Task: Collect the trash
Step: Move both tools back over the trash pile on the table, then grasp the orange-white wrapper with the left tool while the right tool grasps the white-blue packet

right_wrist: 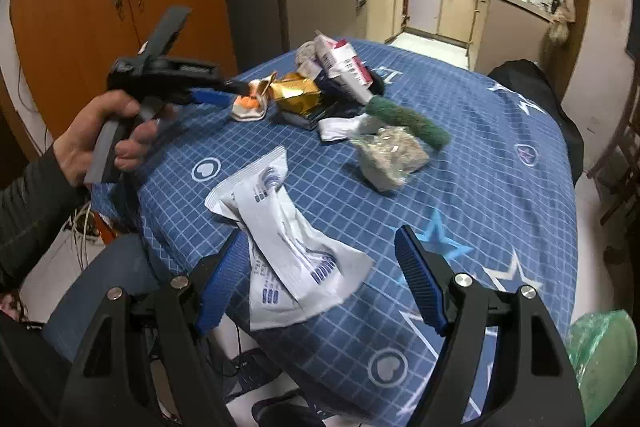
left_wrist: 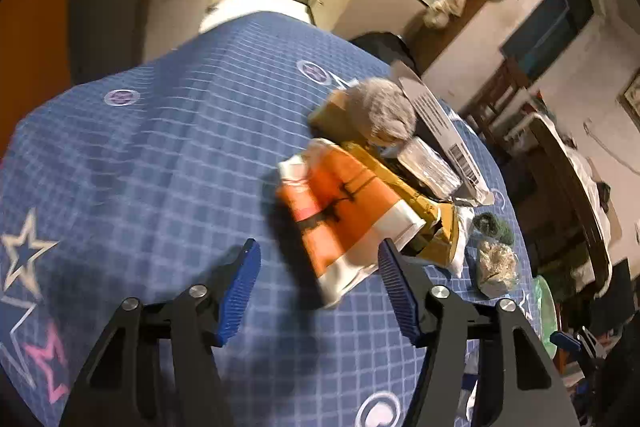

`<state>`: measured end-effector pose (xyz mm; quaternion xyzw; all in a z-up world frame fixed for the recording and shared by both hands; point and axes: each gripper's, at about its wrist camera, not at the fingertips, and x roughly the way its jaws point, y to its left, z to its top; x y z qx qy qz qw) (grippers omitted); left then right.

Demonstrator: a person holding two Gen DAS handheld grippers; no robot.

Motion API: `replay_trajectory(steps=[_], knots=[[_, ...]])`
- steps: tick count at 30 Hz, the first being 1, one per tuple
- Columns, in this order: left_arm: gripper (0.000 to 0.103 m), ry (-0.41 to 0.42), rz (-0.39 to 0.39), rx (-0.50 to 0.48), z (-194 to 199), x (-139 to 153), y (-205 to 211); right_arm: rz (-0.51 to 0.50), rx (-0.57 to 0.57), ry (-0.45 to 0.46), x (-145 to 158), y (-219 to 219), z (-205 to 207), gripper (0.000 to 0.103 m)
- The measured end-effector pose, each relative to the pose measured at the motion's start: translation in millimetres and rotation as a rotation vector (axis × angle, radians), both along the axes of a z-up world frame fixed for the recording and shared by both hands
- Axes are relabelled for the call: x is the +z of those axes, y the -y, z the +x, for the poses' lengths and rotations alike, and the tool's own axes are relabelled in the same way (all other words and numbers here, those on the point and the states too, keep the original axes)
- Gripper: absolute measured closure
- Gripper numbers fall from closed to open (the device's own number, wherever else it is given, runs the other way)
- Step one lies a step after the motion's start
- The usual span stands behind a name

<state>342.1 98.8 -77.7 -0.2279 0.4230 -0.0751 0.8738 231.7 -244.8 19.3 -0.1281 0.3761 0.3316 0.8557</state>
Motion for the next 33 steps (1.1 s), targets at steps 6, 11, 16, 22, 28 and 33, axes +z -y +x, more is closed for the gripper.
replay_trajectory(steps=[6, 11, 16, 22, 28, 33], knots=[[0.045, 0.006, 0.024, -0.011, 24, -4, 13, -0.038, 0.044, -0.024, -10, -19, 3, 0.031], [0.045, 0.012, 0.055, -0.012, 29, -2, 28, -0.039, 0.083, -0.060, -16, -35, 15, 0.031], [0.045, 0.011, 0.027, -0.016, 24, -9, 37, -0.124, 0.144, -0.077, -34, -63, 22, 0.031], [0.086, -0.010, 0.063, 0.039, 36, -13, 46, -0.134, 0.150, -0.109, -47, -73, 24, 0.056], [0.094, 0.020, 0.045, 0.075, 33, -12, 46, -0.094, 0.092, -0.085, -41, -66, 13, 0.067], [0.098, 0.078, 0.069, 0.093, 7, 1, 43, -0.005, 0.011, -0.044, -23, -48, 9, 0.068]])
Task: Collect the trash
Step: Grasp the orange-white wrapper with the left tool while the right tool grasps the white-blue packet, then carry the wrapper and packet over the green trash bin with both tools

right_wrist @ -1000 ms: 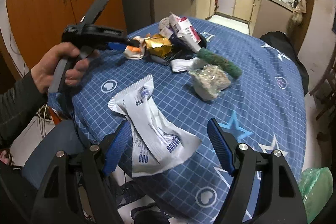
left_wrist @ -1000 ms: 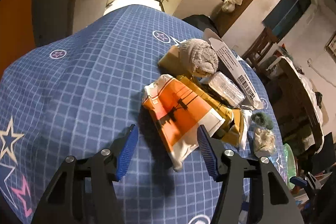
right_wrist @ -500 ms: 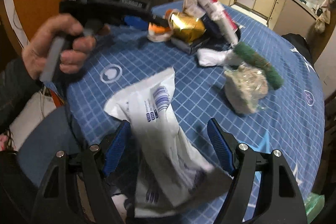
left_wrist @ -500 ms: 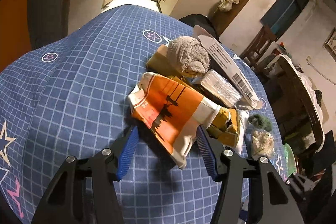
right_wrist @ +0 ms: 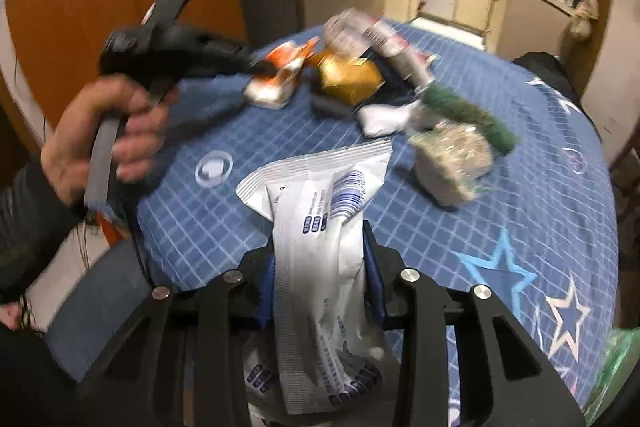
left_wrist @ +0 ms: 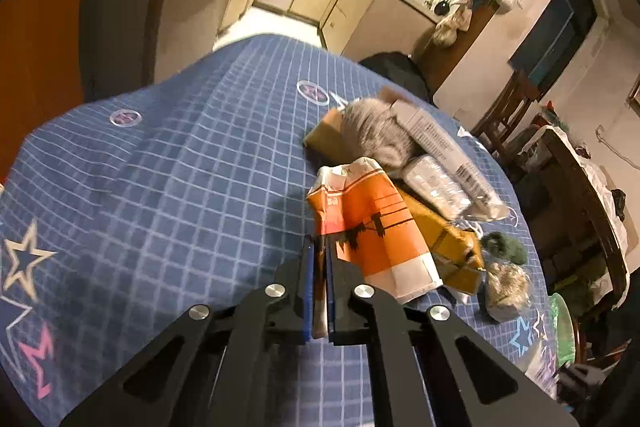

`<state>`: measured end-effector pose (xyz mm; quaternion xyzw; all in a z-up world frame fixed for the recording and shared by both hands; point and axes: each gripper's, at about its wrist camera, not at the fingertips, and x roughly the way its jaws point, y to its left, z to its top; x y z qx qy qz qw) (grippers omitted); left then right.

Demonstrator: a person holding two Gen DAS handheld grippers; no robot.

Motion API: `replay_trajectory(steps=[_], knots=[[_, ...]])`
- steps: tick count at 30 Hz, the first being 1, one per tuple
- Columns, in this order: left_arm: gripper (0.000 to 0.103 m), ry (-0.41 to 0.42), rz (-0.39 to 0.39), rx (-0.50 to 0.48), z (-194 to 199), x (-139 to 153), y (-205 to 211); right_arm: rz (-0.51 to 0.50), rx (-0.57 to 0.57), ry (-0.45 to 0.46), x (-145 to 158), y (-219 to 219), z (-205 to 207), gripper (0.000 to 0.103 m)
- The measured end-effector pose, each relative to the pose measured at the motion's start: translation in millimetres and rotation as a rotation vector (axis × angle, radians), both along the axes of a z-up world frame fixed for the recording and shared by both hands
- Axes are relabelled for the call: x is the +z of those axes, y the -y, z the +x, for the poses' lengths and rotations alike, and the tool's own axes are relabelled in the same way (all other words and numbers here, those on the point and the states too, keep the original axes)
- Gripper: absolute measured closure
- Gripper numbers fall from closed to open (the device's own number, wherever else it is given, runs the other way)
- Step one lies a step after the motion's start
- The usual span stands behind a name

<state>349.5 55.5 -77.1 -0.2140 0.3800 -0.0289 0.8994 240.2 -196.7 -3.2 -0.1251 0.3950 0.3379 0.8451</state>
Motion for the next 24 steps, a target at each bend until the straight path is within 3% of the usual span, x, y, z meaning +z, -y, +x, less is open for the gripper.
replay_trajectory(steps=[8, 12, 24], knots=[[0.098, 0.099, 0.095, -0.007, -51, 37, 13, 0.117, -0.169, 0.071, 32, 24, -10, 0.068], [0.098, 0.157, 0.141, -0.062, -73, 61, 33, 0.161, -0.278, 0.127, 54, 45, -19, 0.068], [0.098, 0.313, 0.216, -0.297, -98, 123, 175, 0.167, -0.566, 0.283, 104, 144, -46, 0.068]])
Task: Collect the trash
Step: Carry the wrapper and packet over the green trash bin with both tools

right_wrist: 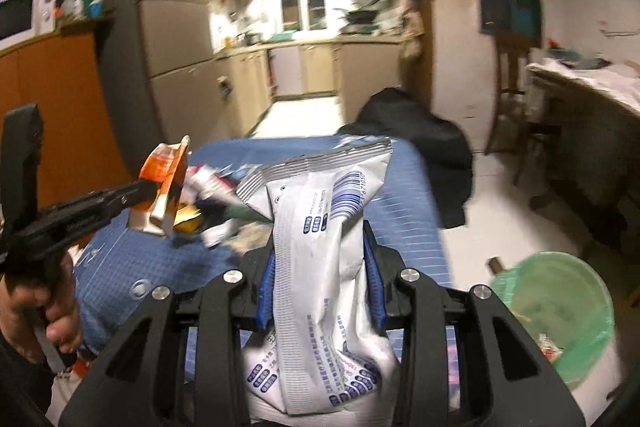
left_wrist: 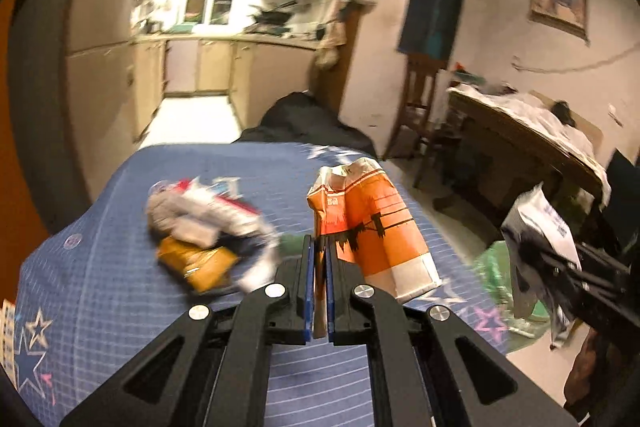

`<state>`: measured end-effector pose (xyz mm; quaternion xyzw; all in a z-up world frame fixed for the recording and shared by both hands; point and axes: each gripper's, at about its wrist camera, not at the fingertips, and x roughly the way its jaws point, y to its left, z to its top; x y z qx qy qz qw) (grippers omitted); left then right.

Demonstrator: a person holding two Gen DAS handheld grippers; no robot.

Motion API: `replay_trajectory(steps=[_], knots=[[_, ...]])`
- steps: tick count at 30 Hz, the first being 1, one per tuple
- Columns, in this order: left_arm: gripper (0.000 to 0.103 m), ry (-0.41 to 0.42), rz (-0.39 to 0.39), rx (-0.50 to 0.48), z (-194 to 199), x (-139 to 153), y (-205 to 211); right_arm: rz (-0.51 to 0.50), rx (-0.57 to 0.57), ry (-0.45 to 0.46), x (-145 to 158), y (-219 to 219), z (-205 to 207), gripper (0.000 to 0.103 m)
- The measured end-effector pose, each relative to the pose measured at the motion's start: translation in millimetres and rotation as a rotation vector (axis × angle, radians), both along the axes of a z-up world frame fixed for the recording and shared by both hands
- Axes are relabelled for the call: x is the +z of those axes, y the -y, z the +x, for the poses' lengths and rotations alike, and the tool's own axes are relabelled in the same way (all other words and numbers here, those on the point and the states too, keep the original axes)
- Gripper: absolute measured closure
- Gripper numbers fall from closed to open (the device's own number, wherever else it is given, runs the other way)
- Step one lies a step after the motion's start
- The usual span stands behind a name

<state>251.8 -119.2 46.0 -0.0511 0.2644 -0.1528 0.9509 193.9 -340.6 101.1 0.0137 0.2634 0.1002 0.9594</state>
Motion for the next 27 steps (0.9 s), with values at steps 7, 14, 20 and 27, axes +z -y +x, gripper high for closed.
replay_trajectory(steps=[7, 14, 20, 27], knots=[[0.098, 0.041, 0.026, -0.145, -6, 22, 87, -0.007, -0.156, 0.046, 15, 64, -6, 0.068], [0.098, 0.053, 0.066, -0.299, -8, 31, 179, -0.032, -0.299, 0.062, 26, 123, -16, 0.068], [0.098, 0.048, 0.107, -0.410, -8, 32, 258, -0.027, -0.399, 0.035, 24, 178, -19, 0.068], [0.098, 0.006, 0.146, -0.488, 7, 24, 335, 0.005, -0.467, -0.065, 10, 235, -6, 0.068]])
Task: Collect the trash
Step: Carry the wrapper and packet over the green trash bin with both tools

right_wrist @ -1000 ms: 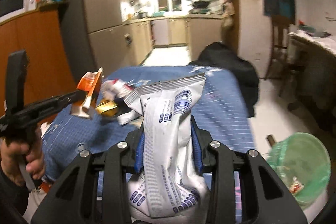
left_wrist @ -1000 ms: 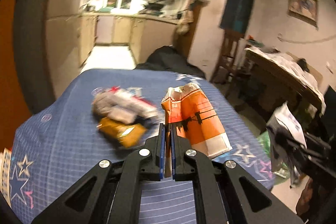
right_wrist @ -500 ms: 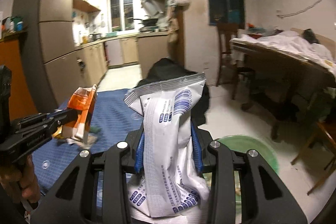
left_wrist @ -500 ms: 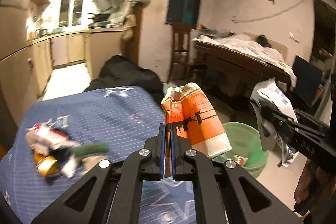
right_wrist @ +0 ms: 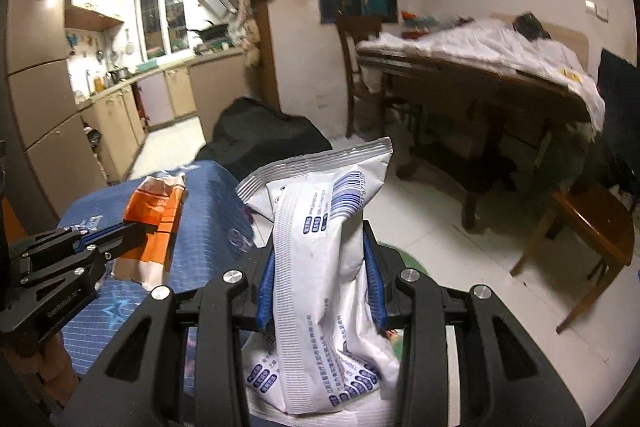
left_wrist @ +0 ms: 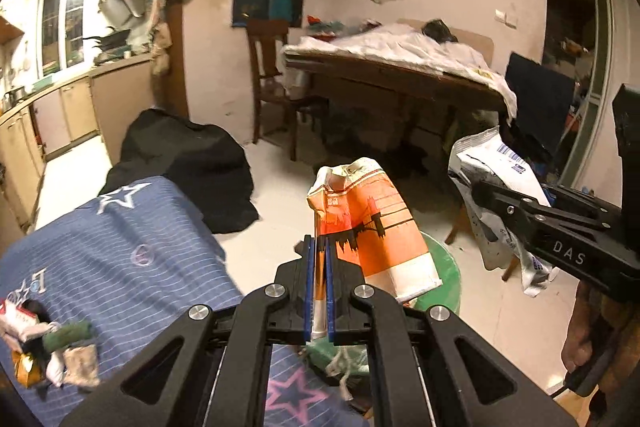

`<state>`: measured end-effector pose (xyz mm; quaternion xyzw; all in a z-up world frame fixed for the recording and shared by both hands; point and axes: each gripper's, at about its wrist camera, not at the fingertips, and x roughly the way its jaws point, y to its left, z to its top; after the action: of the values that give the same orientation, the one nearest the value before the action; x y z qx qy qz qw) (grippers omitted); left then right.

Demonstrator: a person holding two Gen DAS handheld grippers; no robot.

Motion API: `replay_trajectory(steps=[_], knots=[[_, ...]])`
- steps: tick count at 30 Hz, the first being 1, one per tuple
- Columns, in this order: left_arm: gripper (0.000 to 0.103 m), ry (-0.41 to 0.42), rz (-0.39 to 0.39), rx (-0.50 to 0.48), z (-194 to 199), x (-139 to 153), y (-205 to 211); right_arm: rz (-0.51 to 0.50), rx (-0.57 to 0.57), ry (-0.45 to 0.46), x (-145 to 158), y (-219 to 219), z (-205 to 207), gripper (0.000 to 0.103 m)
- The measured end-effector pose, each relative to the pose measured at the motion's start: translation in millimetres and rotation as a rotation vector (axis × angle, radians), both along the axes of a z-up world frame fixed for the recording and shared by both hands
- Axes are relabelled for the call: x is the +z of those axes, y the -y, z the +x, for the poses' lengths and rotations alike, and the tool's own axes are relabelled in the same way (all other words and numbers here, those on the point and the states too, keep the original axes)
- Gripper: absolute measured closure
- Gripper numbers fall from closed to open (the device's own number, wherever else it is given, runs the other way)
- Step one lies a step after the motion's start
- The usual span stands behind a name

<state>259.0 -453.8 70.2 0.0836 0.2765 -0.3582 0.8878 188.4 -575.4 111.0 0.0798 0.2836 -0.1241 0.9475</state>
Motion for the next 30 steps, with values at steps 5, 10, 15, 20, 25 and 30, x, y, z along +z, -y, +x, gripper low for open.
replay_trajectory(steps=[5, 10, 15, 20, 25, 30], knots=[[0.098, -0.057, 0.056, -0.041, 22, -19, 47, 0.071, -0.014, -0.094, -22, 31, 0, 0.068], [0.098, -0.115, 0.105, -0.063, 48, -46, 78, 0.121, -0.021, -0.179, -45, 49, 11, 0.068], [0.098, -0.161, 0.160, -0.078, 65, -79, 92, 0.167, -0.023, -0.239, -68, 60, 20, 0.068], [0.098, -0.193, 0.194, -0.073, 79, -107, 97, 0.184, -0.023, -0.278, -85, 68, 30, 0.068], [0.098, -0.212, 0.214, -0.073, 88, -128, 104, 0.200, -0.022, -0.298, -97, 77, 37, 0.068], [0.098, -0.219, 0.220, -0.076, 95, -138, 107, 0.206, -0.021, -0.308, -102, 84, 41, 0.068]])
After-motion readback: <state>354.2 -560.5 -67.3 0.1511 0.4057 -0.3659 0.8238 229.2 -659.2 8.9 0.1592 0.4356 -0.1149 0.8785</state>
